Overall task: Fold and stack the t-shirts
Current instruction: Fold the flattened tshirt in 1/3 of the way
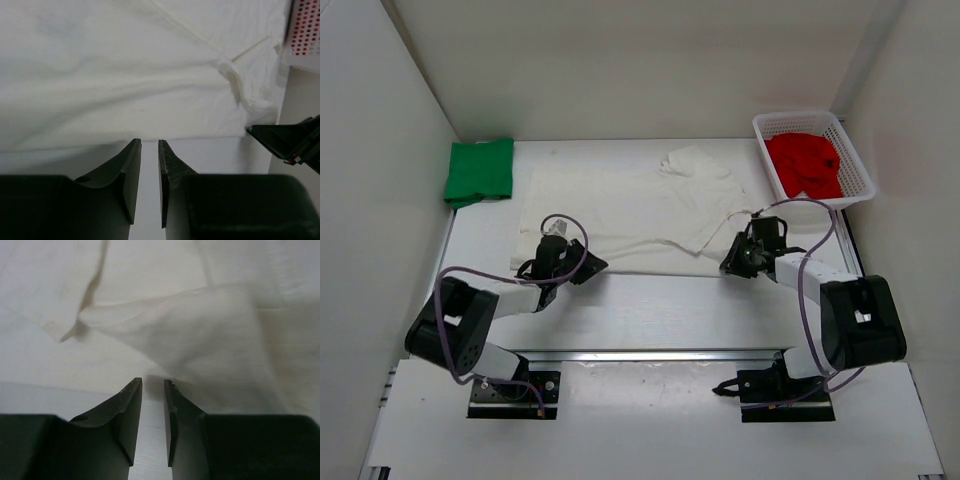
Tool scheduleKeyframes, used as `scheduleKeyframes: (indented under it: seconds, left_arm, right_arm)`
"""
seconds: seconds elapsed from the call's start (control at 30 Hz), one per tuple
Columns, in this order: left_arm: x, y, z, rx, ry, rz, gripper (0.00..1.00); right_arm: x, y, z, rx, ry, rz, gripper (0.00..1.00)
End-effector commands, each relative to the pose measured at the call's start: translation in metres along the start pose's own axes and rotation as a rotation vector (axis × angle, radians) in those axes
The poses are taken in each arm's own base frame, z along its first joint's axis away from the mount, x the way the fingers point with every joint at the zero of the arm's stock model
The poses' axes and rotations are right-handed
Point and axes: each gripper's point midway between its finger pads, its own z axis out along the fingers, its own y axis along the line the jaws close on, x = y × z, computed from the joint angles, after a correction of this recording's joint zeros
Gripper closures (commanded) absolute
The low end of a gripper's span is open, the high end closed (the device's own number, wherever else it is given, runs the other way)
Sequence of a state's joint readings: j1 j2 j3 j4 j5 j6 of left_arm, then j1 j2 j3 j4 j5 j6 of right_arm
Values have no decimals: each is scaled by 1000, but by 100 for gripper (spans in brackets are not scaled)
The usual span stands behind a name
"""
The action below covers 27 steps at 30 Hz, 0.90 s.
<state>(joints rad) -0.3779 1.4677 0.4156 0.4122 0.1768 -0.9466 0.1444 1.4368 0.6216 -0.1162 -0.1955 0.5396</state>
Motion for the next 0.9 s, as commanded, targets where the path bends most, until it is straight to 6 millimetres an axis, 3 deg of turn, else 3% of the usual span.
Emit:
scheduleKeyframes:
  seconds: [0.0, 0.1, 0.17, 0.3, 0.43, 0.63, 0.7, 0.77, 0.87]
  left_arm:
    - [-8, -23, -14, 57, -44, 76, 68]
    - [-26, -34, -26, 80, -110, 104, 66]
    - [-31, -30, -28, 78, -121, 99, 65]
    - [-42, -16, -30, 69, -135, 50, 66]
    - [-38, -12, -30, 59, -138, 64, 65]
    - [-40, -9, -31, 62, -145, 47, 65]
    - [-42, -10, -32, 67, -154, 45, 65]
    - [-40, -4, -32, 55, -146, 35, 66]
    - [-41, -7, -32, 67, -144, 32, 66]
  right_arm:
    - [-12, 34, -14, -40, -45, -122, 76]
    - [-22, 66, -19, -121, -100, -173, 67]
    - [-31, 84, -15, -218, -119, -147, 62]
    - [-36, 94, 5, -270, -80, -117, 63]
    - [-34, 108, 20, -321, -47, -97, 63]
    - [-31, 108, 30, -317, -34, -75, 63]
    - [-34, 107, 30, -326, -36, -59, 66]
    - [-39, 107, 34, -316, -37, -53, 76]
    - [-46, 105, 40, -302, -25, -54, 76]
